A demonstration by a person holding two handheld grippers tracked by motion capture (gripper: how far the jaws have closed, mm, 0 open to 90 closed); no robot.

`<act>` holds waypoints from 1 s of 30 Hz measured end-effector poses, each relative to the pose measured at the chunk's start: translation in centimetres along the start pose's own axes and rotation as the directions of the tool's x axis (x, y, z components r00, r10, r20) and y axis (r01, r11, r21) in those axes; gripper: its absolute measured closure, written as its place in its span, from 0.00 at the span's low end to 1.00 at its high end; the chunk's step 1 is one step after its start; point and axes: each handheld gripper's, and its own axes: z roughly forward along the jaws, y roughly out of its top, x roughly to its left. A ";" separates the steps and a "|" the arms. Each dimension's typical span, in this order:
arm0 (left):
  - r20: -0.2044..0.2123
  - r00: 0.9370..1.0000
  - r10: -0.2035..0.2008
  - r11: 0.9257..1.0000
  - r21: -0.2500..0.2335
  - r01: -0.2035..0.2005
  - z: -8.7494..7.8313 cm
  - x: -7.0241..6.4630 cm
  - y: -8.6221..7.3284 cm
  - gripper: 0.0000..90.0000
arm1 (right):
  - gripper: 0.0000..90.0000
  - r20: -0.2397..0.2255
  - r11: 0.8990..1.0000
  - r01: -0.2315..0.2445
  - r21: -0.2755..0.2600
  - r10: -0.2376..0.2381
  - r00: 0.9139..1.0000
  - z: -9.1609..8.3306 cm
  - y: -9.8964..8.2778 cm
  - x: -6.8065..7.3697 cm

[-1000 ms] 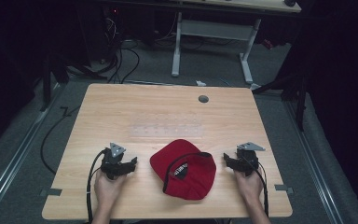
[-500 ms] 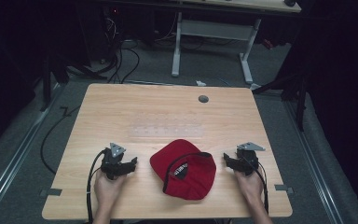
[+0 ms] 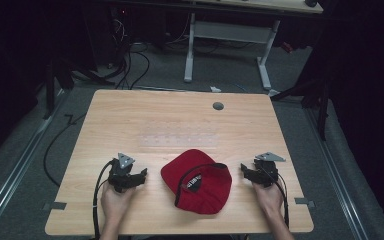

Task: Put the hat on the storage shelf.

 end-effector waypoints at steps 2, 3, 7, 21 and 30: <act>0.000 1.000 0.000 1.000 0.001 0.000 0.0 0.0 0.0 0.32 | 0.44 -0.003 1.000 -0.001 -0.002 0.001 1.000 0.0 0.0 -0.1; 0.001 1.000 -0.001 1.000 -0.001 0.001 0.0 0.0 0.0 0.32 | 0.45 -0.003 1.000 -0.004 -0.002 0.004 1.000 -0.1 -0.1 -0.1; 0.000 1.000 0.000 1.000 0.001 0.000 0.0 0.0 0.0 0.32 | 0.46 -0.020 1.000 -0.014 -0.007 0.013 1.000 -0.4 -0.2 -0.2; 0.002 1.000 -0.002 1.000 0.001 0.002 0.0 0.0 0.0 0.32 | 0.46 -0.148 0.995 -0.048 -0.086 0.035 0.988 -3.0 0.2 0.4; 0.002 1.000 0.000 1.000 0.002 0.000 0.0 0.0 0.0 0.31 | 0.44 -0.262 0.989 -0.037 -0.144 -0.002 0.965 -4.6 1.0 1.9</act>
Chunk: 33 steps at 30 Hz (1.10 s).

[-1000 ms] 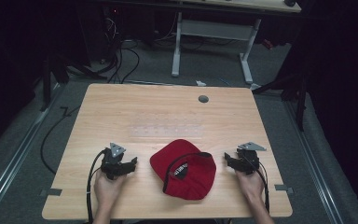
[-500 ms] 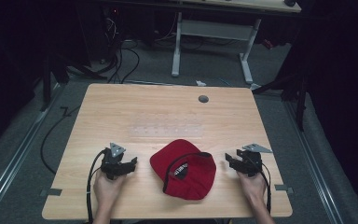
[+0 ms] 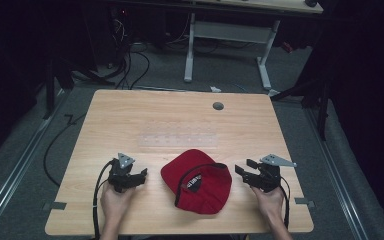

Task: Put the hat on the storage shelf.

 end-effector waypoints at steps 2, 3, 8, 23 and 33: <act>0.000 1.000 0.000 1.000 0.000 0.000 0.0 0.0 0.0 0.31 | 0.43 -0.023 1.000 0.007 -0.001 -0.007 1.000 0.1 0.2 0.5; 0.000 1.000 0.001 1.000 0.001 -0.001 0.0 0.0 0.0 0.31 | 0.43 -0.036 1.000 0.013 0.000 -0.013 0.999 0.1 0.3 0.7; 0.000 1.000 0.001 1.000 0.001 -0.001 0.0 0.0 0.0 0.31 | 0.41 -0.073 0.999 0.054 -0.008 -0.054 0.996 0.4 1.0 2.1; 0.001 1.000 0.000 1.000 0.000 0.000 0.0 0.0 0.0 0.31 | 0.40 -0.141 0.991 0.115 0.073 -0.104 0.984 4.2 1.3 4.1; 0.002 1.000 0.002 1.000 0.002 -0.002 0.0 0.0 0.0 0.31 | 0.44 -0.161 0.987 0.104 0.125 -0.083 0.984 6.1 0.7 4.1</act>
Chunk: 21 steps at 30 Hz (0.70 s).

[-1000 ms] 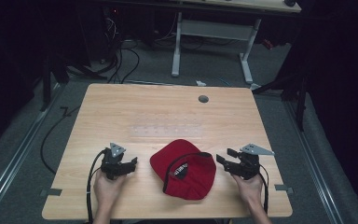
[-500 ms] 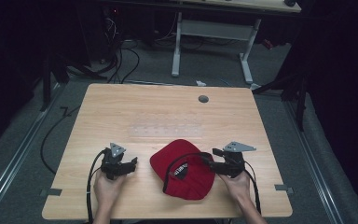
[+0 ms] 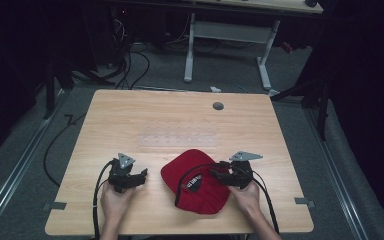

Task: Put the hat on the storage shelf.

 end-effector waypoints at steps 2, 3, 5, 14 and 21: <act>0.000 1.000 0.001 1.000 0.001 -0.001 0.0 0.0 0.0 0.31 | 0.46 -0.002 1.000 0.000 0.006 0.000 1.000 0.3 -0.1 -0.1; 0.000 1.000 0.001 1.000 0.001 -0.001 0.0 0.0 0.0 0.31 | 0.48 -0.003 1.000 -0.004 0.010 0.004 1.000 0.4 -0.2 -0.1; 0.000 1.000 0.001 1.000 0.001 -0.001 0.0 0.0 0.0 0.31 | 0.49 -0.006 1.000 -0.004 0.015 0.004 1.000 0.5 -0.3 -0.1; 0.000 1.000 0.001 1.000 0.001 -0.001 0.0 0.0 0.0 0.31 | 0.61 -0.011 1.000 0.011 0.028 -0.011 1.000 1.0 -0.7 0.1; 0.001 1.000 0.002 1.000 0.001 -0.002 0.0 0.0 0.0 0.30 | 0.73 -0.024 0.998 0.003 0.056 -0.001 1.000 1.1 -0.8 0.1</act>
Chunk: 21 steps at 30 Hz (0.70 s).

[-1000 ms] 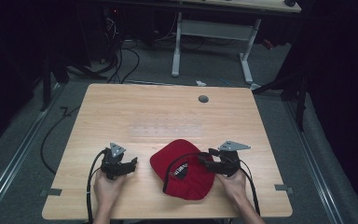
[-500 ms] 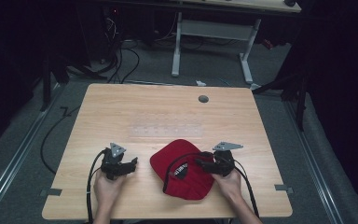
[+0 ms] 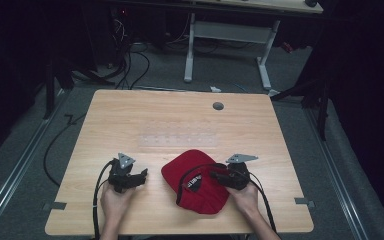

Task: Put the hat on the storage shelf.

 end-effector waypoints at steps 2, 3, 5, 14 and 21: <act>0.000 1.000 0.000 1.000 0.000 0.000 0.0 0.0 0.0 0.30 | 0.77 0.001 1.000 0.010 0.001 -0.010 1.000 -0.1 0.0 0.0; 0.000 1.000 0.000 1.000 0.000 0.000 0.0 0.0 0.0 0.30 | 0.79 0.000 1.000 0.018 0.000 -0.018 1.000 -0.1 0.0 0.0; 0.000 1.000 0.000 1.000 0.000 0.000 0.0 0.0 0.0 0.30 | 0.82 0.002 1.000 0.024 -0.001 -0.024 1.000 -0.1 -0.1 0.0; 0.001 1.000 0.000 1.000 0.000 0.000 0.0 0.0 0.0 0.30 | 0.92 -0.021 0.999 0.036 -0.009 -0.036 0.999 -0.2 -0.2 0.2; 0.000 1.000 0.000 1.000 -0.001 0.000 0.0 0.0 0.0 0.30 | 0.94 -0.052 0.999 0.024 -0.032 -0.026 0.998 -0.8 -0.1 0.4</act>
